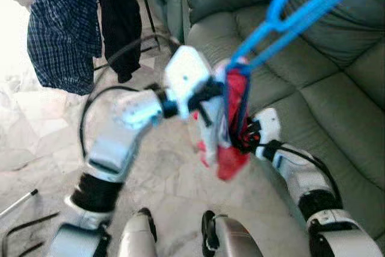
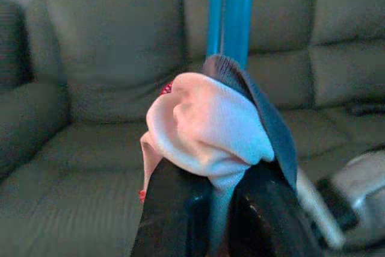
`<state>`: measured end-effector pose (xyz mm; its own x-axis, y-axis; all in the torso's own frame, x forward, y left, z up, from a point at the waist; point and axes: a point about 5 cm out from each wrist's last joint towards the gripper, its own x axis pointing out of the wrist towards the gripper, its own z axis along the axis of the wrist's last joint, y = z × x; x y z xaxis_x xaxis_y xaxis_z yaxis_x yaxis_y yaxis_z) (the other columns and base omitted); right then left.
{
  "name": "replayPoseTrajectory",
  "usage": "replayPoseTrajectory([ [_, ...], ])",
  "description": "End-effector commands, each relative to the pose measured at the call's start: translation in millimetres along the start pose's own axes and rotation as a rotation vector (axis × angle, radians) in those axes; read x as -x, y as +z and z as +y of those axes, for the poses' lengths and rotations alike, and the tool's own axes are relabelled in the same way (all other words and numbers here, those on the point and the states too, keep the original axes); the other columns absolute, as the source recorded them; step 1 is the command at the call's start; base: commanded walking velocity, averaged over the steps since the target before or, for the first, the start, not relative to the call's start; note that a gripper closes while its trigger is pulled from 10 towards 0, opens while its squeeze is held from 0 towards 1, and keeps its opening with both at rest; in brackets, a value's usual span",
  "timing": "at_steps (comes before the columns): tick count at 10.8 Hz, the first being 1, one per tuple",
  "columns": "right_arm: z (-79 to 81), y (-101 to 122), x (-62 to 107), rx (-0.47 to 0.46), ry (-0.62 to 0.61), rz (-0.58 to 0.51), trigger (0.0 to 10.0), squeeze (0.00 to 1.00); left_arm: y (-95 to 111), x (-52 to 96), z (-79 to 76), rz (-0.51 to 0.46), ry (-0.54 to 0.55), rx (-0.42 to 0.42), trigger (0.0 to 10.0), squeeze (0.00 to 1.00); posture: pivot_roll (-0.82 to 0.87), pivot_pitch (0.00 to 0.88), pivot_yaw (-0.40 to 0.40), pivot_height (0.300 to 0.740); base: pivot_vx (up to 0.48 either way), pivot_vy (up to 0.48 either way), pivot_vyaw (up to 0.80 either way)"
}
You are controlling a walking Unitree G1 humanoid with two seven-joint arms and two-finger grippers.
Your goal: Hang hanger
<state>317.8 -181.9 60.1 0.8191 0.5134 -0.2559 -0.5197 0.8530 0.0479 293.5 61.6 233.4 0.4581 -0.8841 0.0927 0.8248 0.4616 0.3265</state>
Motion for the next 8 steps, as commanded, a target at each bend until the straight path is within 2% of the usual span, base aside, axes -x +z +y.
replayPoseTrajectory([
  [1,-8.5,-12.5,9.5,-0.011,-0.061,0.047,0.0,1.00,6.1,4.9,9.0,-0.022,0.039,-0.038,0.0,0.00,0.03,0.211,-0.008,0.740,0.000,0.000,0.00],
  [2,-30.9,-13.9,25.4,0.012,-0.202,0.065,0.0,0.25,-10.5,22.5,28.0,0.062,0.122,-0.052,0.0,0.00,0.03,0.214,-0.011,0.740,0.000,0.000,0.00],
  [3,-53.6,-10.0,42.2,0.015,-0.346,0.054,0.0,0.00,-28.1,41.2,41.9,0.160,0.180,-0.097,0.0,0.00,0.02,0.215,-0.010,0.740,0.000,0.000,0.00],
  [4,-89.4,9.4,68.9,0.012,-0.593,-0.037,0.0,0.00,-49.2,68.7,55.2,0.255,0.254,-0.084,0.0,0.00,0.00,0.218,-0.008,0.740,0.000,0.000,0.00],
  [5,-111.5,30.5,86.8,-0.003,-0.766,-0.137,0.0,0.00,-60.1,84.6,59.1,0.300,0.288,-0.058,0.0,0.00,0.00,0.218,-0.008,0.740,0.000,0.000,0.00],
  [6,-128.0,53.6,101.4,-0.006,-0.896,-0.236,0.0,0.00,-70.8,97.1,57.1,0.336,0.277,-0.038,0.0,0.00,-0.01,0.218,-0.013,0.740,0.000,0.000,0.00],
  [7,-137.6,73.8,108.9,-0.021,-0.971,-0.318,0.0,0.00,-79.8,106.6,53.3,0.353,0.258,0.010,0.0,0.00,-0.01,0.218,-0.017,0.740,0.000,0.000,0.00],
  [8,-142.2,100.8,109.5,0.018,-1.007,-0.401,0.0,0.00,-89.6,116.7,39.3,0.351,0.177,0.140,0.0,0.00,-0.01,0.216,-0.027,0.740,0.000,0.000,0.00],
])
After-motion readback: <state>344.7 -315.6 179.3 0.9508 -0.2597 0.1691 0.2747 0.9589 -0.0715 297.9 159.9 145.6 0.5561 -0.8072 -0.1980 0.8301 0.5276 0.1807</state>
